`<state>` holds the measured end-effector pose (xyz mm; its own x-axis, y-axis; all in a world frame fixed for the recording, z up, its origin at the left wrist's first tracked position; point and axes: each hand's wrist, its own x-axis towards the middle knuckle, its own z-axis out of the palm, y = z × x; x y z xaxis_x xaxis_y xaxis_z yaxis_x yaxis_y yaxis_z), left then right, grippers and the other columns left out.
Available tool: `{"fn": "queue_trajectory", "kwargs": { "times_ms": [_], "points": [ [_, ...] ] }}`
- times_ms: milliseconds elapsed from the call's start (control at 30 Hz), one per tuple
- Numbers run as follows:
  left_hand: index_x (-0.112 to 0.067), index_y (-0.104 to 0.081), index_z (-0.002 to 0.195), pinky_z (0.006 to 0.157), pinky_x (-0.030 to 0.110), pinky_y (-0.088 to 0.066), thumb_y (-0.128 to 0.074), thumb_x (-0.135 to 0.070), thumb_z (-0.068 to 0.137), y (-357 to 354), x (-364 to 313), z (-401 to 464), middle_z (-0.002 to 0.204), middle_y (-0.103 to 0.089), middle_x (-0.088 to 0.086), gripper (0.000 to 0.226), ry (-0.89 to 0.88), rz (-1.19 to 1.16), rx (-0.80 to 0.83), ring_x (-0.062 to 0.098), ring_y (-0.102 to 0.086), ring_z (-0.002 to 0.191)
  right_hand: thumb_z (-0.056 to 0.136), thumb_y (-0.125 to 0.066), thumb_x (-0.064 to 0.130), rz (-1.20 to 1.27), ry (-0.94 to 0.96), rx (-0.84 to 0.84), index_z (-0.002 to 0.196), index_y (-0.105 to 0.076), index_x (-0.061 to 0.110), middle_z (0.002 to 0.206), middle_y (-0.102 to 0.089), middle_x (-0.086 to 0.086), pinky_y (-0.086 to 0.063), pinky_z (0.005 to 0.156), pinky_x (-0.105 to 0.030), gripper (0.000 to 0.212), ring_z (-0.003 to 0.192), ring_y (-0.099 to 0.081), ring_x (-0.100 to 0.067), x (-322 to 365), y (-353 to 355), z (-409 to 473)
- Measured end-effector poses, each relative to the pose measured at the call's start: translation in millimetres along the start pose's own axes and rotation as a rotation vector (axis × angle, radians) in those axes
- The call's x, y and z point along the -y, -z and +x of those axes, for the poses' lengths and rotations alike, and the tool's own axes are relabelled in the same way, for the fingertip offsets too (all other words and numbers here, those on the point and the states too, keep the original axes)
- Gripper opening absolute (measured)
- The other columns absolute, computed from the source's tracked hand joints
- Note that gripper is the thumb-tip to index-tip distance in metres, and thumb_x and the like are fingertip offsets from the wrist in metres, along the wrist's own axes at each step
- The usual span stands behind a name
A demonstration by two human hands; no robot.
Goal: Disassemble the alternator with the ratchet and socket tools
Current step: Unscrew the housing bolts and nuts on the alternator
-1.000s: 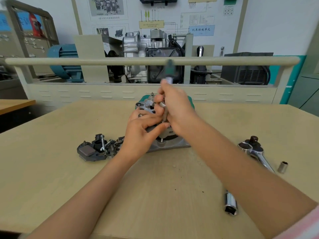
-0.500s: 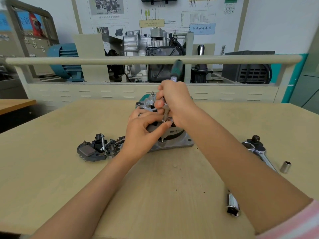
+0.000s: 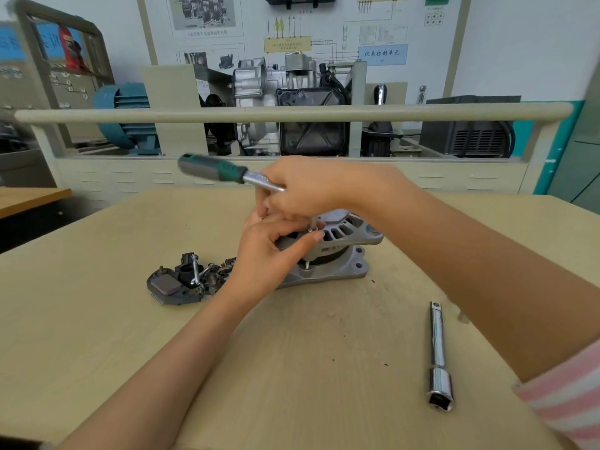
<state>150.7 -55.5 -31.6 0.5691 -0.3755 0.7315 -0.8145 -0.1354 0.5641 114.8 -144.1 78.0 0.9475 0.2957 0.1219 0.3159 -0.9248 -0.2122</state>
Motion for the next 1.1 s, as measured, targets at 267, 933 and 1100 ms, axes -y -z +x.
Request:
{"fn": "queue_trajectory", "kwargs": {
  "times_ms": [267, 933, 1100],
  "points": [
    [0.001, -0.06, 0.086, 0.054, 0.011, -0.041, -0.065, -0.005, 0.08, -3, 5, -2, 0.075, -0.061, 0.007, 0.01, 0.155, -0.138, -0.023, 0.005, -0.058, 0.065, 0.088, -0.034, 0.067, -0.617, 0.196, -0.342, 0.083, -0.041, 0.019, 0.06, -0.035, 0.007, -0.017, 0.045, -0.029, 0.049, 0.051, -0.032, -0.008, 3, -21, -5],
    [-0.026, -0.055, 0.07, 0.089, 0.036, -0.034, -0.058, -0.025, 0.074, -9, 2, -2, 0.057, -0.055, -0.017, 0.005, -0.068, 0.04, -0.103, 0.003, -0.039, 0.079, 0.09, -0.035, -0.007, 1.666, -0.515, -1.269, 0.123, -0.032, 0.007, 0.102, -0.048, -0.012, -0.049, 0.074, -0.032, 0.036, 0.08, -0.053, -0.02, 9, -36, -13],
    [-0.038, -0.044, 0.08, 0.088, 0.033, -0.033, -0.052, -0.025, 0.075, -10, -4, -4, 0.083, -0.048, -0.024, 0.017, -0.1, 0.073, -0.091, -0.001, -0.039, 0.072, 0.094, -0.028, -0.006, 1.822, -0.449, -1.313, 0.128, -0.025, 0.012, 0.087, -0.038, -0.001, -0.045, 0.076, -0.03, 0.038, 0.077, -0.048, -0.018, 13, -35, -12]
  ]
}}
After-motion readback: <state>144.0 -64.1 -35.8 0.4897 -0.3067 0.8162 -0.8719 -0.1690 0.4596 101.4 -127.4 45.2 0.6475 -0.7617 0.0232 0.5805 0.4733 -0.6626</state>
